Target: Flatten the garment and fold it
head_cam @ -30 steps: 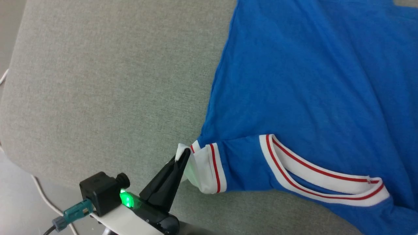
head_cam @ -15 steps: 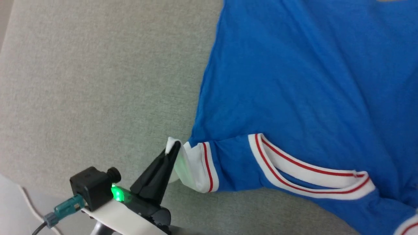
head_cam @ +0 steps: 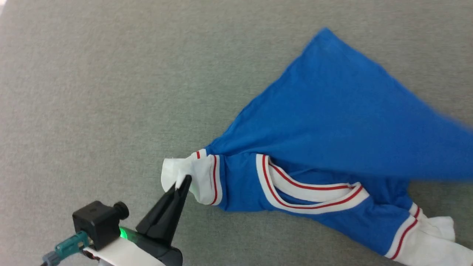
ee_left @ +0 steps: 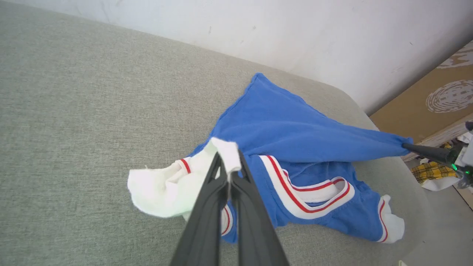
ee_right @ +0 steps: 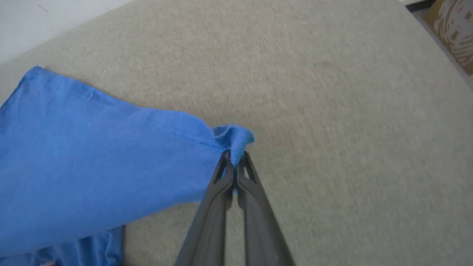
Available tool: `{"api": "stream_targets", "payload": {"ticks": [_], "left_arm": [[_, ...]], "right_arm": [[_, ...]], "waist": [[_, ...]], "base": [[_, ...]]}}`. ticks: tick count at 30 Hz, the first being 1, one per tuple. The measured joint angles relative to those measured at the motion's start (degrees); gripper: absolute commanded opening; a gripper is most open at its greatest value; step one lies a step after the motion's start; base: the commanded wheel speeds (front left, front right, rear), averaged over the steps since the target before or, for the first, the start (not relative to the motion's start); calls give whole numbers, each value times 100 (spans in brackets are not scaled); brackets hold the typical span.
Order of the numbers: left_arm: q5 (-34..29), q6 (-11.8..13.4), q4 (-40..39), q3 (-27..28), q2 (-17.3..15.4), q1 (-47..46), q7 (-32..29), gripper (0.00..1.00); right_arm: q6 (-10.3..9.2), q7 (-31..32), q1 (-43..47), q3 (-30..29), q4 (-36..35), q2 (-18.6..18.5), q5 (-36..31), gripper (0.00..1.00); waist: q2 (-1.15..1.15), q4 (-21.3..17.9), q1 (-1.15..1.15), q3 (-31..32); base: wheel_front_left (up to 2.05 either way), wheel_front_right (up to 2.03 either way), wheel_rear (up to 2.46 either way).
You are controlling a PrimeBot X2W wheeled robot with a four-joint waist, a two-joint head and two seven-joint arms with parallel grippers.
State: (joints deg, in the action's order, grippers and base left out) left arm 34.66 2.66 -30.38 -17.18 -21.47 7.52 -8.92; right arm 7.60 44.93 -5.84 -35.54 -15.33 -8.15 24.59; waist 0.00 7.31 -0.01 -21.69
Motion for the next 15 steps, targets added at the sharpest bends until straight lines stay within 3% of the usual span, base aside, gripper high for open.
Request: {"api": "stream_targets", "payload": {"ticks": [4, 8, 14, 15], "left_arm": [[1, 49, -16, -73, -10, 91, -75, 0], [-11, 100, 11, -138, -11, 144, -157, 0], [-34, 158, 112, -140, -36, 182, -248, 0], [-34, 159, 130, -141, -45, 182, -264, 0]], "right_arm": [[0, 19, 1020, -122, -48, 498, 163, 0], [0, -443, 1551, 187, 565, 510, 75, 0], [-1, -1599, 1416, 726, 1790, 468, -32, 2], [-1, -1762, 1367, 769, 1919, 471, -122, 94]], "waist": [[0, -185, 0, 125], [0, -290, -1, 257], [0, -396, 0, 454], [0, -408, 0, 490]], "base": [[0, 0, 0], [0, 0, 0], [0, 0, 0], [0, 0, 0]]}}
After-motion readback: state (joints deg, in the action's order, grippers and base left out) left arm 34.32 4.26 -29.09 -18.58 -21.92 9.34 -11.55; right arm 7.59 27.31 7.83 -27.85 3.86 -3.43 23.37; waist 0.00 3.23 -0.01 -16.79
